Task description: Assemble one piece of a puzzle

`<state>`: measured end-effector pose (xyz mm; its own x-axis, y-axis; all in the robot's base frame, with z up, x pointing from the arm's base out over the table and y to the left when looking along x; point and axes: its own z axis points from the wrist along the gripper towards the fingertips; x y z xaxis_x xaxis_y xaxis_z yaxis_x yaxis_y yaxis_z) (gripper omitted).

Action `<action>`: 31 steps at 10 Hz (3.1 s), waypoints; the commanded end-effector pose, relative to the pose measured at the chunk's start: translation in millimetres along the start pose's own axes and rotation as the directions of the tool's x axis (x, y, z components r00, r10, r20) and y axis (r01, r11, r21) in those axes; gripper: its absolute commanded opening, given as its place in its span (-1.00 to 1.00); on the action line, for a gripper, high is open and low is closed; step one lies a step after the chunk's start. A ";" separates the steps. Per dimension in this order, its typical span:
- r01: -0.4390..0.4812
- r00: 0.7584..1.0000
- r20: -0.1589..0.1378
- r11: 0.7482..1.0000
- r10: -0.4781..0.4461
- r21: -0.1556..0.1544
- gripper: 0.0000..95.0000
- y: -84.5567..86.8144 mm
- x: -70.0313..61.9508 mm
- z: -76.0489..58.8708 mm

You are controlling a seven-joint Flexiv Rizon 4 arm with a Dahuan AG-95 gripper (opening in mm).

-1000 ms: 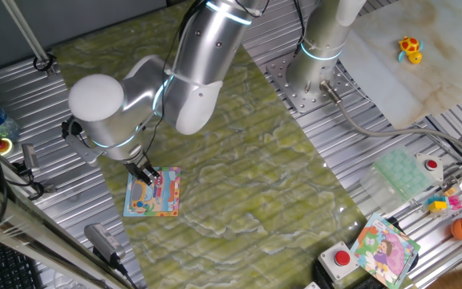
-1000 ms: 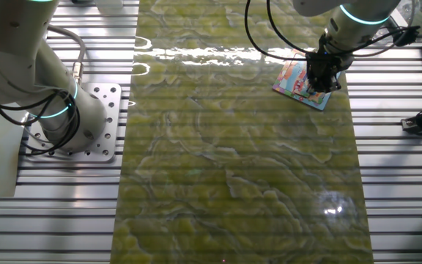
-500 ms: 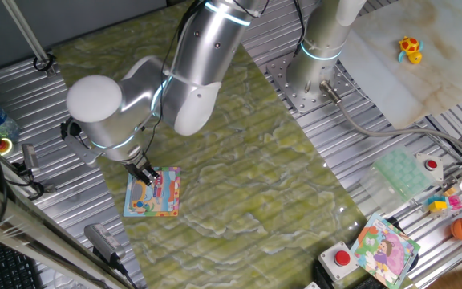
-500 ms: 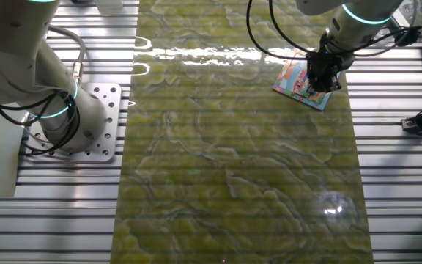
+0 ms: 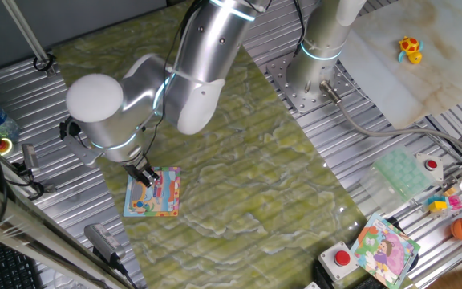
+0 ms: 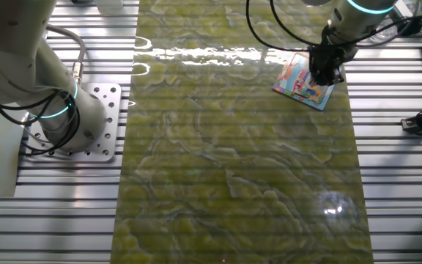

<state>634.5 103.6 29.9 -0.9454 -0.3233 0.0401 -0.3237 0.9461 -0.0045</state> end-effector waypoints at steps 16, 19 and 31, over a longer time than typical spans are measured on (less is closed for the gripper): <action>0.027 0.981 0.190 0.999 -0.023 -0.018 -1.00 13.2 -4.1 10.2; 0.027 0.979 0.203 1.000 -0.024 -0.015 -1.00 13.0 -4.7 13.7; 0.024 0.980 0.199 1.000 -0.021 -0.014 -1.00 14.7 -5.4 16.3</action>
<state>633.9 119.2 13.5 -0.9267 -0.3402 -0.1596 -0.3462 0.9381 0.0109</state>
